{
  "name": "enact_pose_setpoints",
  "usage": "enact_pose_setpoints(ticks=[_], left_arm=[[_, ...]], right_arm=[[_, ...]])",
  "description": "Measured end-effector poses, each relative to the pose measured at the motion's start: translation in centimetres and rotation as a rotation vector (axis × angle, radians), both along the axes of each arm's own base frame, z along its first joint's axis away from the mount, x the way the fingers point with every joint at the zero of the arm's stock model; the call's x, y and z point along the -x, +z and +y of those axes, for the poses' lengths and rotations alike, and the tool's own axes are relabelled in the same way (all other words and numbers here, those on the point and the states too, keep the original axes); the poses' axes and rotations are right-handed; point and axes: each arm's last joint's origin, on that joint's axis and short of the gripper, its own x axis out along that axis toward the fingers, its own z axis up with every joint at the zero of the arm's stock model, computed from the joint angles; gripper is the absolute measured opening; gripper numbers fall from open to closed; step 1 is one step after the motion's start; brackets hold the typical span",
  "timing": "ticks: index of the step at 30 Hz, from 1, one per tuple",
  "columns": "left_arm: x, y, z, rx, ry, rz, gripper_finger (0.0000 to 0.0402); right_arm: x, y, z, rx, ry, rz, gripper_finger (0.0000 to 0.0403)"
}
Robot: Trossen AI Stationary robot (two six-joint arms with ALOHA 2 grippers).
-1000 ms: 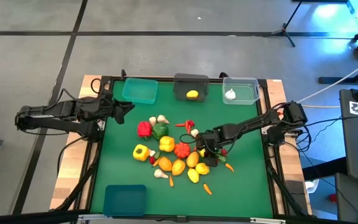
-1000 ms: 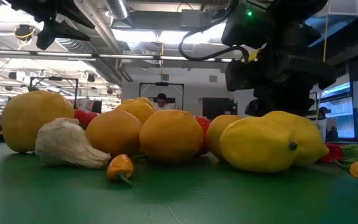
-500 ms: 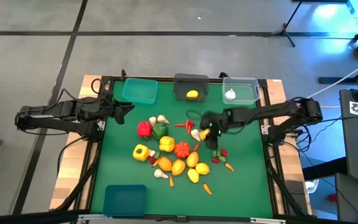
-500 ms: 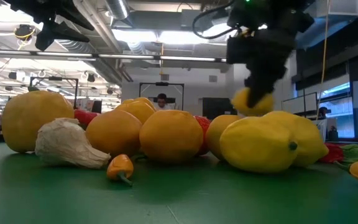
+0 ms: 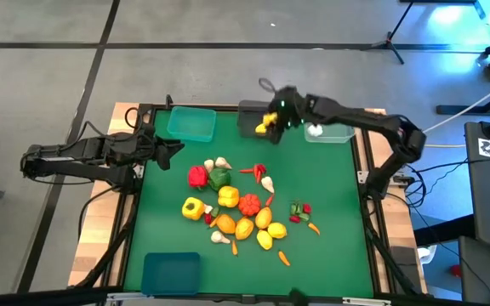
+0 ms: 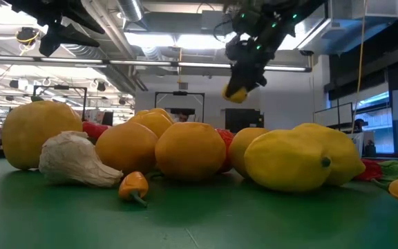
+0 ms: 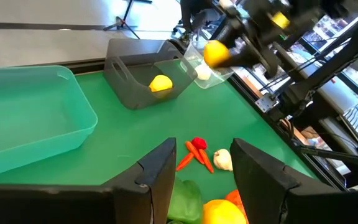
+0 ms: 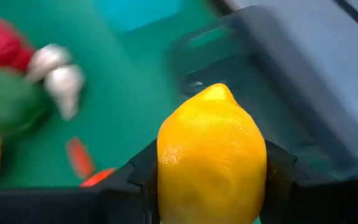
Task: Sort produce into baskets
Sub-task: Put the yellow lemon into the black bin
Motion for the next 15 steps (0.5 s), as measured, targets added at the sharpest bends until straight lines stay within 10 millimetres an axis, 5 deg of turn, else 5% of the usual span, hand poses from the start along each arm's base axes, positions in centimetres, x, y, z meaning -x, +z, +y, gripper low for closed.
enact_pose_setpoints(ticks=[7, 15], left_arm=[[0.0, 0.0, 0.0, -0.001, 0.0, 0.001, 0.0151], [0.0, 0.0, 0.0, -0.002, 0.002, 0.002, 0.015]], right_arm=[[0.4, -1.9, -5.6, -0.028, -0.136, 0.051, 0.0174], [0.3, -4.5, -6.9, -0.075, -0.155, 0.121, 0.0189]])
